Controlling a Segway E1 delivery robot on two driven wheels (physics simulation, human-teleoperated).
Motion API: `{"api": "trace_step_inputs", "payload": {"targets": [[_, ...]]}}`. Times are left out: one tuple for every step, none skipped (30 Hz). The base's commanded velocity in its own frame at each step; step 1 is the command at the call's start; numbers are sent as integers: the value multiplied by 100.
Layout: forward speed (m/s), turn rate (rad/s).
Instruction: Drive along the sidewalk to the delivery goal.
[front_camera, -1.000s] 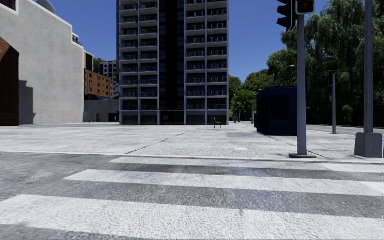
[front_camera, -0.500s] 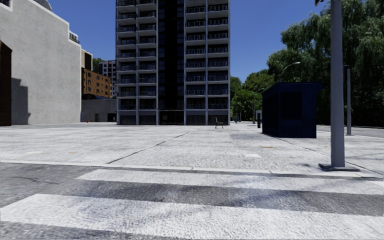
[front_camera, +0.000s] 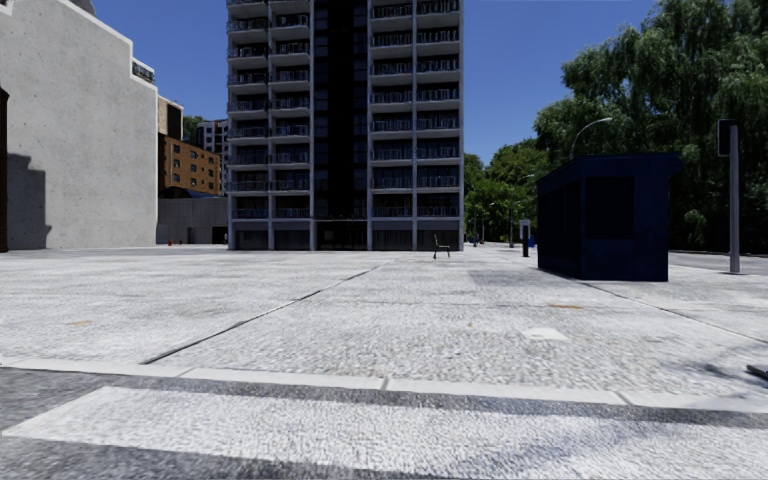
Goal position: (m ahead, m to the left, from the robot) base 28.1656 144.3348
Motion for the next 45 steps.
{"api": "trace_step_inputs", "payload": {"targets": [[200,0],[200,0],[200,0],[200,0],[200,0],[200,0],[200,0],[200,0],[200,0],[200,0],[200,0],[200,0],[200,0],[200,0],[200,0],[200,0],[200,0],[200,0],[200,0],[187,0],[163,0],[163,0],[145,0],[136,0],[134,0],[133,0],[133,0],[133,0],[133,0],[133,0],[134,0],[134,0],[134,0],[136,0],[140,0],[143,0],[143,0],[145,0],[146,0],[146,0],[146,0],[146,0],[146,0],[146,0],[146,0]]}}
